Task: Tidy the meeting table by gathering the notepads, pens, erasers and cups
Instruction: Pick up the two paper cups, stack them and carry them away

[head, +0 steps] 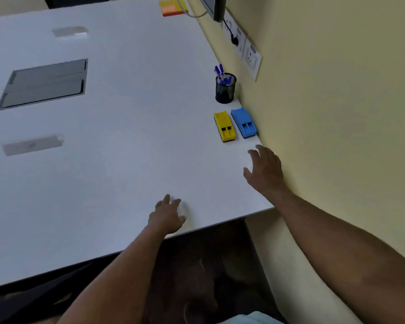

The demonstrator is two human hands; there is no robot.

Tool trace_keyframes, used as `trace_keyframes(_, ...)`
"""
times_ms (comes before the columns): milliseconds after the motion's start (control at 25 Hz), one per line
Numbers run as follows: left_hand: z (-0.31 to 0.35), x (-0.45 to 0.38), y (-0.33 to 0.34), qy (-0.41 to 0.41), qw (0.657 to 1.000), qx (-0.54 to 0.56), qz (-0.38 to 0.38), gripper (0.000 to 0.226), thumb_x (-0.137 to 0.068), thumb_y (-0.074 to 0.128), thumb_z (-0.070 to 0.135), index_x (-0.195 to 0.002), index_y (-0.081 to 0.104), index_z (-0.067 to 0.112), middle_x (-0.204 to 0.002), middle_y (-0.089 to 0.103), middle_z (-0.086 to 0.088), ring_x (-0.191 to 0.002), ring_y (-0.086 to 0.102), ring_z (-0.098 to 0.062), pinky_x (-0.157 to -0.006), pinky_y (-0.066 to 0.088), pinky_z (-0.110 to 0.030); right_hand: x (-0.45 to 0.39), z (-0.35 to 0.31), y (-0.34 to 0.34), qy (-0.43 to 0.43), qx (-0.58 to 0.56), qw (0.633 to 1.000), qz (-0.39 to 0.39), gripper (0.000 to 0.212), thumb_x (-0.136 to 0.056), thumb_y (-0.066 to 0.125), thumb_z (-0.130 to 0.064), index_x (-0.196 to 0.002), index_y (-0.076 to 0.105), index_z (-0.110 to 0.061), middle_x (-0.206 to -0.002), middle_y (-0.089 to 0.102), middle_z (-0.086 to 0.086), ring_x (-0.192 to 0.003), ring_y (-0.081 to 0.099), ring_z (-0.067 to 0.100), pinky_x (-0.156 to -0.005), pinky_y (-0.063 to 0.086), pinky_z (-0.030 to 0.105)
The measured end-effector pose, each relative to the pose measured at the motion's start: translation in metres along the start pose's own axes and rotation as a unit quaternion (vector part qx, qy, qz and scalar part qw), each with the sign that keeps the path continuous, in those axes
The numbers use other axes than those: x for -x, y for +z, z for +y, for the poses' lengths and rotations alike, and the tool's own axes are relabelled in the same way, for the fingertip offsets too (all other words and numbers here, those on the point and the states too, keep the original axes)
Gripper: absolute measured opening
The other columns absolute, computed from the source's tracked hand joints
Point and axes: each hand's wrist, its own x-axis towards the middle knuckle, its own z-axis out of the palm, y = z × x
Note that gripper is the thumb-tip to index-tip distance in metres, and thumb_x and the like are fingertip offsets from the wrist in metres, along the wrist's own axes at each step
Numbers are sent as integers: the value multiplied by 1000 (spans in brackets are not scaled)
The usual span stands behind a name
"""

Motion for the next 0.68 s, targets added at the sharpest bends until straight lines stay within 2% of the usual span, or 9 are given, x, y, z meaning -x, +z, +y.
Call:
trace_keyframes(160,10,-16,7,0,1000,-15,4,71,-88,62,38,-148,25,28,-159,4,-3,-145,13,-29,-103,43,-49,-18,22,2,67,-16,996,-57,72,-80,72,-38,-140,38,-16,-146,34,13,-129,36,33,-96,41,46)
trace_keyframes(280,15,-26,10,-7,1000,-15,24,70,-85,66,36,-143,28,29,-154,6,-3,-141,16,-30,-96,46,-49,-30,30,11,99,-58,988,-106,74,-79,73,-33,-140,34,-20,-140,36,14,-121,43,35,-88,47,44)
trace_keyframes(400,13,-29,8,-10,1000,-9,26,67,-88,63,40,-145,28,28,-157,4,-4,-143,14,-32,-99,44,-51,-37,29,15,117,-87,985,-96,61,-80,72,-26,-132,39,-20,-128,44,16,-111,50,36,-81,46,40)
trace_keyframes(520,12,-30,3,-18,1000,21,7,68,-91,59,43,-148,26,27,-162,-1,-1,-148,7,-33,-107,37,-54,-44,22,12,166,-175,968,-69,59,-78,76,-25,-126,41,-18,-125,46,14,-106,52,32,-77,43,34)
trace_keyframes(600,11,-27,-3,-26,998,63,2,71,-91,58,44,-150,24,24,-163,0,-3,-148,8,-32,-111,33,-53,-49,13,4,226,-285,931,-39,60,-76,78,-26,-123,42,-19,-125,47,9,-102,51,24,-76,45,32)
trace_keyframes(640,11,-24,-6,-29,995,90,8,73,-92,58,44,-151,23,22,-163,3,-4,-148,11,-31,-112,32,-51,-47,7,1,266,-375,888,-28,59,-75,79,-24,-121,42,-21,-125,46,7,-102,52,23,-77,50,33)
trace_keyframes(680,11,-20,-13,-30,992,125,21,74,-92,58,45,-152,22,21,-163,6,-4,-148,14,-31,-114,31,-49,-47,-4,-4,303,-489,818,-24,57,-76,79,-20,-120,43,-21,-127,44,7,-104,53,24,-78,55,36)
